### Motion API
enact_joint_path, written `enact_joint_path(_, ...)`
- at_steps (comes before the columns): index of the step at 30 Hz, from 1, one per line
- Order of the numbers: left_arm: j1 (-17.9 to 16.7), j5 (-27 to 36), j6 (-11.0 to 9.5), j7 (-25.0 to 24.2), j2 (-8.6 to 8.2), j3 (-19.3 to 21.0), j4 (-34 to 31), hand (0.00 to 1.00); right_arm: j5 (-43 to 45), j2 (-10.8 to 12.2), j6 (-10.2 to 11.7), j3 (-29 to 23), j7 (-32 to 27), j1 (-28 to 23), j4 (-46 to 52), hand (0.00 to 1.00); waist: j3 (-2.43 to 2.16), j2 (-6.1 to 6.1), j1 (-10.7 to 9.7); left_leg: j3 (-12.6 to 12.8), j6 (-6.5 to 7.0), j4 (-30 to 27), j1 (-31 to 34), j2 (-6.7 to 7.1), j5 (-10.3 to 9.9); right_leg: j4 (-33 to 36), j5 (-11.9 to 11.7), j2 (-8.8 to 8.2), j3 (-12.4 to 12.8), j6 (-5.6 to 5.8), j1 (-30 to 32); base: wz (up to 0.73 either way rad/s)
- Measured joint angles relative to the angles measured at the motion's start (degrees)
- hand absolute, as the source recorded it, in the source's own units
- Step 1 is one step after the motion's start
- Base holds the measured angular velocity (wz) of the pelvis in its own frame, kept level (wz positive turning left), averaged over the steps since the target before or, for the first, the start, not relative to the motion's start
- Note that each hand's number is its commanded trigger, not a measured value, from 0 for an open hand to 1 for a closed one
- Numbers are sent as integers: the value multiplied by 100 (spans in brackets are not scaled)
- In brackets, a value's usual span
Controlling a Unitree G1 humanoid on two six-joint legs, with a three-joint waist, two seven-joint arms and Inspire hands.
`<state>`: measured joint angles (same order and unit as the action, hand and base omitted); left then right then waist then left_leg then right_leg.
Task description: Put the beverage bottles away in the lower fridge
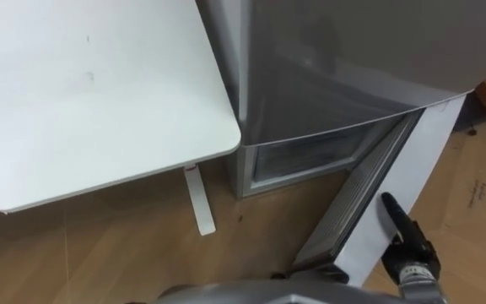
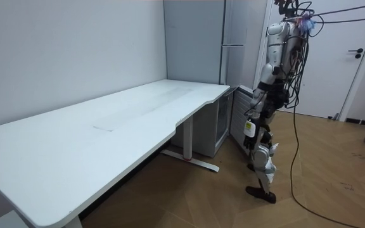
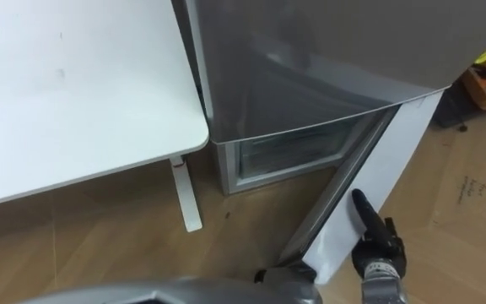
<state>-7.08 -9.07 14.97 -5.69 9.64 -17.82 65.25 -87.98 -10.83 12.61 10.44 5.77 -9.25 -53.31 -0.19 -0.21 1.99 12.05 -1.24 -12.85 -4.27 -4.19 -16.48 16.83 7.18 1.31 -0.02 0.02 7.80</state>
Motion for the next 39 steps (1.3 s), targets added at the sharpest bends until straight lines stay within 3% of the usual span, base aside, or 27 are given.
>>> enact_joint_path(8, 172, 7, 124, -11, 32, -187, 10, 0, 20, 16, -21, 246, -209, 275, 77, 0, 3, -40, -16, 300, 53, -129, 79, 74, -10, 206, -48, -67, 93, 41, 217, -16)
enact_joint_path(9, 183, -1, 136, -31, 42, -188, 11, 0, 54, 17, -31, 311, -209, 310, 75, 0, 26, -5, -15, 386, 75, -84, 79, 59, -22, 224, -66, -74, 67, 46, 222, -14)
enact_joint_path(11, 174, -28, 151, -125, 89, -148, 10, 0, 118, 48, -211, 409, -176, 380, 67, 0, 29, -34, -17, 549, 87, -108, 38, -26, -49, 502, 24, -210, -501, -41, 264, -11)
enact_joint_path(12, 183, -64, 175, -188, 118, -152, 0, 0, 185, 122, -358, 407, -76, 386, 37, 0, 33, -50, -59, 649, 52, -189, 4, -80, -94, 913, 290, -368, -992, -171, 245, 13)
enact_joint_path(13, 181, -86, 184, -237, 130, -152, -9, 0, 229, 185, -489, 415, -9, 379, 38, 0, 33, -67, -65, 770, -9, -284, -26, -110, -147, 1232, 574, -521, -1205, -197, 207, 20)
enact_joint_path(14, 180, -93, 183, -246, 144, -151, -9, 0, 264, 209, -544, 425, 27, 387, 45, 0, 41, -92, -55, 807, -37, -354, -41, -98, -184, 1311, 699, -560, -1163, -175, 218, 9)
enact_joint_path(15, 173, -66, 168, -248, 147, -154, -19, 0, 300, 239, -688, 527, 81, 430, 52, 0, 70, -161, -27, 784, -115, -582, -28, -61, -276, 1345, 847, -500, -975, -225, 285, -44)
enact_joint_path(16, 94, -54, 126, -249, 122, -136, -84, 0, 340, 217, -871, 660, 97, 554, 73, 0, 49, -48, 137, 439, -79, -703, 6, 17, -326, 1318, 843, -313, -676, -256, 341, -76)
enact_joint_path(17, 25, -47, 100, -249, 119, -81, -123, 0, 374, 214, -975, 715, 124, 619, 110, 0, 47, -3, 207, 180, -29, -694, 39, 80, -330, 1283, 808, -225, -539, -292, 340, -108)
enact_joint_path(18, -27, -47, 93, -242, 128, 43, -124, 0, 464, 264, -1156, 912, 222, 645, 266, 0, 51, -2, 225, -303, 33, -670, 82, 215, -302, 1233, 764, -126, -371, -335, 348, -84)
enact_joint_path(19, -48, -50, 105, -234, 129, 85, -115, 0, 524, 318, -1314, 1109, 363, 645, 335, 0, 42, -23, 203, -623, 80, -641, 102, 317, -273, 1180, 739, -76, -285, -358, 316, -62)
enact_joint_path(20, -48, -58, 99, -234, 124, 93, -116, 0, 543, 344, -1400, 1162, 415, 646, 357, 0, 45, -38, 189, -699, 84, -647, 117, 352, -270, 1180, 736, -58, -242, -357, 308, -41)
enact_joint_path(25, -40, -42, 71, -245, 45, 201, -132, 0, 641, 315, -1606, 1301, 724, 643, 399, 0, 22, -61, 136, -733, 96, -662, 78, 392, -264, 1037, 583, 47, 1, -296, 317, -29)
enact_joint_path(31, -5, 11, 95, -153, 43, 203, -132, 0, 693, 330, -1796, 1294, 849, 635, 458, 0, 22, -81, -32, -757, 197, -584, 204, 421, -212, 717, 317, 2, -58, -207, 313, -3)
enact_joint_path(39, -158, 8, 109, -119, 34, 311, -295, 0, 799, 333, -2077, 1268, 1164, 649, 470, 0, 26, -79, 1, -915, 432, -379, 225, 519, -109, 481, 163, -95, -184, -44, 209, 16)
